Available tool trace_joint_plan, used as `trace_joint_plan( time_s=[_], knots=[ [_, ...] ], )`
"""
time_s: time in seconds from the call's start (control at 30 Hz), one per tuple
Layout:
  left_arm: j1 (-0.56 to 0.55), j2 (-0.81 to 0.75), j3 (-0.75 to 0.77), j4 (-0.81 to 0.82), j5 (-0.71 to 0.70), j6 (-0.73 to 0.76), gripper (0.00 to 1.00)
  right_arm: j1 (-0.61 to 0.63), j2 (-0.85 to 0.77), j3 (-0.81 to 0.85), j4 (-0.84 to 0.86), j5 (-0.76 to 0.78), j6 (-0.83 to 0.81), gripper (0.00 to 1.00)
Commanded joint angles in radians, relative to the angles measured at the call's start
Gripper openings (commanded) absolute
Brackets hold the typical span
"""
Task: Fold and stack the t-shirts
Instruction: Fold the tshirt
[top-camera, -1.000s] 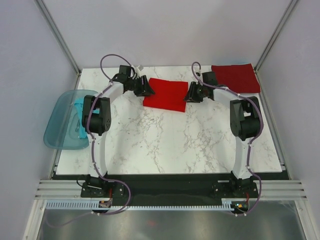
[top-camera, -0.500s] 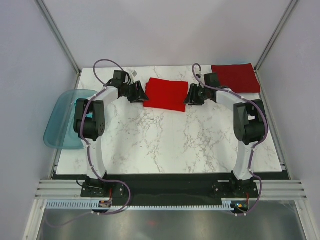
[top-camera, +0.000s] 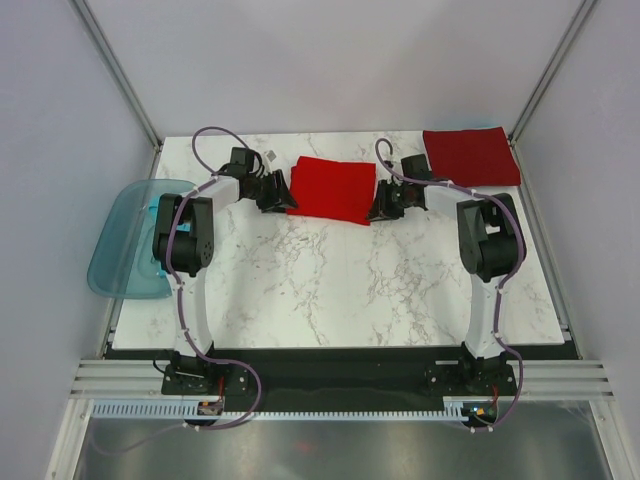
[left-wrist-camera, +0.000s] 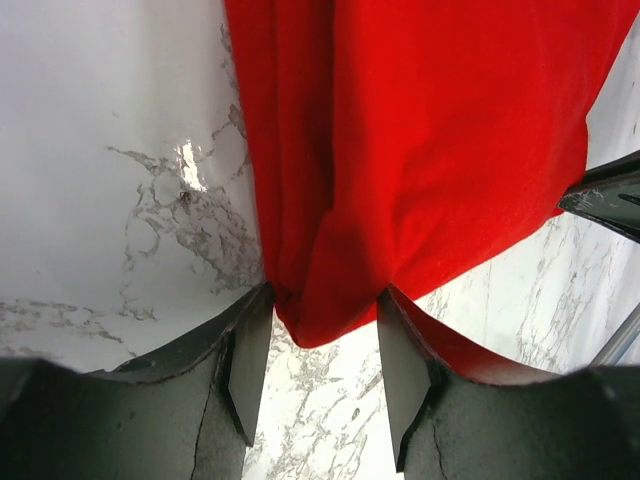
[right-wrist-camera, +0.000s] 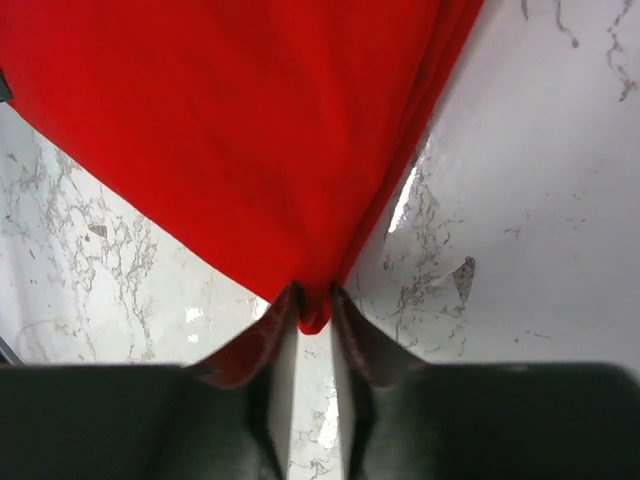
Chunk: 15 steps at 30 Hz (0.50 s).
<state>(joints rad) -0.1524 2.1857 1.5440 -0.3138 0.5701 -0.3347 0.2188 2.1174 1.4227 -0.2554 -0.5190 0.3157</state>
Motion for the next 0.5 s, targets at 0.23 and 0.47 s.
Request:
trace_joint_plan(
  time_s=[0.23,0.47],
  knots=[
    [0.005,-0.027,0.001,-0.033,-0.018,0.063,0.51,0.002,0.003,-0.019,0.007,0.027,-0.044,0.09],
    [0.001,-0.047,-0.057,-0.091,-0.03,0.016,0.02,-0.002,-0.074,-0.071,-0.074,0.085,-0.035,0.0]
  ],
)
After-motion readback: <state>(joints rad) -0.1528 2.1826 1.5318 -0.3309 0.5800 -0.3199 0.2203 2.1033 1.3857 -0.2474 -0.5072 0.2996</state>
